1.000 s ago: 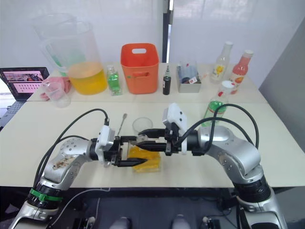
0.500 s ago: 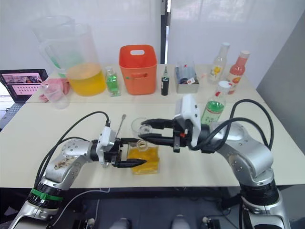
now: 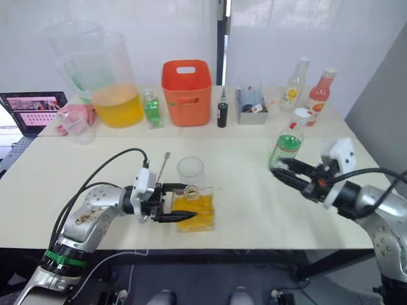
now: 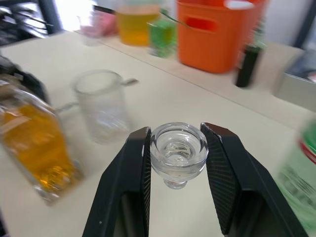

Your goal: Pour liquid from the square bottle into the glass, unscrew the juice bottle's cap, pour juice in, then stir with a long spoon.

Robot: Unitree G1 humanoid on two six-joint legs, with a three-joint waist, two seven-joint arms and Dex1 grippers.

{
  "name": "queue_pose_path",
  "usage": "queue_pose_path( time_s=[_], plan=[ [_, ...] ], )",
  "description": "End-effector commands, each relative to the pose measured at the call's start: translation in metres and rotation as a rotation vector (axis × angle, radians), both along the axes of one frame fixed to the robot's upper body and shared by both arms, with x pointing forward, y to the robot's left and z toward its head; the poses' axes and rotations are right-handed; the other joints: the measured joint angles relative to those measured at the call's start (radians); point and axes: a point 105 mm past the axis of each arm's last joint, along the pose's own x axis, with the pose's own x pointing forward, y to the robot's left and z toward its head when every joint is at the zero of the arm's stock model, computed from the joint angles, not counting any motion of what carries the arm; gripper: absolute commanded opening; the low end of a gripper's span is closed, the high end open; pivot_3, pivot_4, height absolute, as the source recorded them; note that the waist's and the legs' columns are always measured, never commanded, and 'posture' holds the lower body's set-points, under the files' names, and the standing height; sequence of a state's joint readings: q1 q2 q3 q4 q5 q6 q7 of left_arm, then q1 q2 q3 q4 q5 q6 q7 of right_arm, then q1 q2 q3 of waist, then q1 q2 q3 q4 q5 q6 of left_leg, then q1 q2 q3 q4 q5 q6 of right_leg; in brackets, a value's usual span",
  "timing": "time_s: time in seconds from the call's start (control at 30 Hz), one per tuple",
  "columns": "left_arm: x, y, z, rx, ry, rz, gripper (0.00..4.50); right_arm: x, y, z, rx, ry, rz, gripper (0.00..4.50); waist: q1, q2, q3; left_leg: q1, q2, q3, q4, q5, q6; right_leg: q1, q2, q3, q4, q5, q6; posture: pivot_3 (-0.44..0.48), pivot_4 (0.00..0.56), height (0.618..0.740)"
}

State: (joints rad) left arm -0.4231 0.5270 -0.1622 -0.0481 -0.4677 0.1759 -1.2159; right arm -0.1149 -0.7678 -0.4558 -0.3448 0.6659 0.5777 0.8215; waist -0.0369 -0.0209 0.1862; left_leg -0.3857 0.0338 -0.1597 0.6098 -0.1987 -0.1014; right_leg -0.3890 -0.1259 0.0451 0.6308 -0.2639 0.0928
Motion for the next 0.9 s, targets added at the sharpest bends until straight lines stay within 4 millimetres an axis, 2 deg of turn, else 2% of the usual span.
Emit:
queue_pose_path(
  time_s=[0.03, 0.23, 0.43, 0.63, 0.9],
  plan=[
    [0.002, 0.001, -0.004, 0.018, 0.001, 0.021, 2.79, 0.004, -0.025, -0.010, -0.025, -0.068, -0.150, 1.05, 0.000, 0.000, 0.000, 0.000, 0.000, 0.000, 0.000, 0.000, 0.000, 0.000, 0.000, 0.000, 0.000, 0.000, 0.000, 0.000, 0.150, 0.740],
    [0.002, -0.003, 0.001, -0.005, -0.012, 0.022, 2.79, 0.024, -0.053, -0.043, 0.024, -0.058, -0.382, 1.05, -0.001, 0.001, 0.000, 0.000, 0.000, 0.000, 0.000, 0.000, 0.000, 0.000, 0.000, 0.000, 0.000, 0.000, 0.000, 0.000, 0.150, 0.740],
    [0.004, -0.005, -0.002, -0.003, -0.015, 0.028, 2.79, 0.039, -0.059, -0.062, 0.074, -0.070, -0.519, 1.05, 0.002, 0.002, -0.001, 0.000, 0.000, 0.000, 0.000, 0.000, 0.000, 0.001, 0.000, 0.000, 0.000, 0.001, -0.001, 0.000, 0.150, 0.740],
    [0.006, -0.006, 0.001, 0.000, -0.023, 0.030, 2.79, 0.044, -0.059, -0.087, 0.046, -0.025, -0.557, 1.05, 0.006, 0.003, -0.001, 0.000, 0.000, 0.000, 0.000, 0.000, 0.000, 0.001, 0.000, 0.000, -0.001, 0.001, -0.002, 0.000, 0.150, 0.740],
    [0.007, 0.000, -0.002, 0.015, -0.015, 0.046, 2.79, 0.046, -0.063, -0.100, 0.080, 0.014, -0.606, 1.05, 0.004, 0.004, -0.001, 0.000, 0.000, 0.000, 0.000, 0.000, 0.000, 0.001, 0.000, 0.000, 0.000, 0.001, -0.002, 0.000, 0.150, 0.740]
  ],
)
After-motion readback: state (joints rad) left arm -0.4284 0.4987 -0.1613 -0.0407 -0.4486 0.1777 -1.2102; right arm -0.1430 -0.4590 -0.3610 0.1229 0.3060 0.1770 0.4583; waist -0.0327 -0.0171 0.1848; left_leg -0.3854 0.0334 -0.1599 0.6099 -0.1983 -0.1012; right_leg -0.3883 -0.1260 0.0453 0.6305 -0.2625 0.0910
